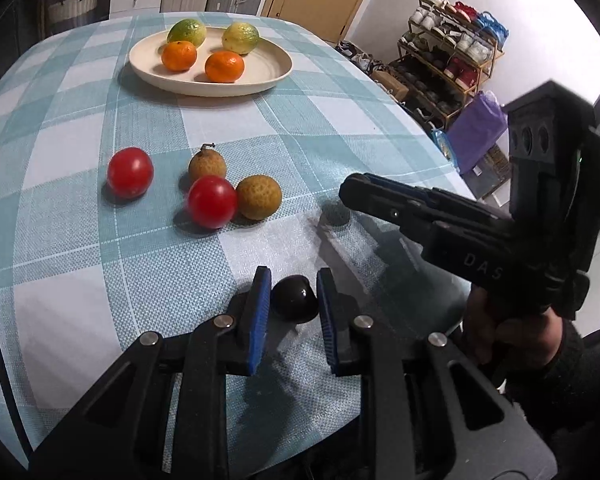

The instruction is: Organize fruits

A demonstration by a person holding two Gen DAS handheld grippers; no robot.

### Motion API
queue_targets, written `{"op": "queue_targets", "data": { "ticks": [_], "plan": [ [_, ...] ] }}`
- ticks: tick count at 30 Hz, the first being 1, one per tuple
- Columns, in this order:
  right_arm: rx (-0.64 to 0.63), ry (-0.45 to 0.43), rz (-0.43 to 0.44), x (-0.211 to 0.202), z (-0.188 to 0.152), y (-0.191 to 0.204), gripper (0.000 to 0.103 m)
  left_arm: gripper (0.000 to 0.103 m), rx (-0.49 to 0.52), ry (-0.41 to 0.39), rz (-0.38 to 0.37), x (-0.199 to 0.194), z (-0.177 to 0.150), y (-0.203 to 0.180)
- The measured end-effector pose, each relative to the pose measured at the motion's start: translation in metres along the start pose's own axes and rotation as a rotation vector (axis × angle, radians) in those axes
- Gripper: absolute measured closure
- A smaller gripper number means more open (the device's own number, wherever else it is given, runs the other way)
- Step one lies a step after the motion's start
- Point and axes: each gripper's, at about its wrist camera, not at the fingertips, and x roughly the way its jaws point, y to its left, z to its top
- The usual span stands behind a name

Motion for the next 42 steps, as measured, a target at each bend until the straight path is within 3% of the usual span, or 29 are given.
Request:
{"op": "queue_targets", "data": {
  "ticks": [15,20,27,42],
  "plan": [
    [-0.016,-0.009,0.018,0.001,0.008,0.007,0.076,0.082,-0.077,-0.068,-0.075,-0.034,0.03,0.02],
    [-0.05,-0.021,0.03,0.0,0.023,0.014,0.076,0.082,-0.073,-0.122,-0.038,-0.055,0.057,0.032],
    [-0.089,-0.059,0.06,0.004,0.063,0.024,0.076,0.082,-0.152,-0.178,0.005,-0.066,0.109,0.067],
    [-0.128,-0.041,0.074,0.052,0.124,0.032,0.076,0.082,-0.238,-0.139,0.023,-0.011,0.188,0.112]
  ]
}}
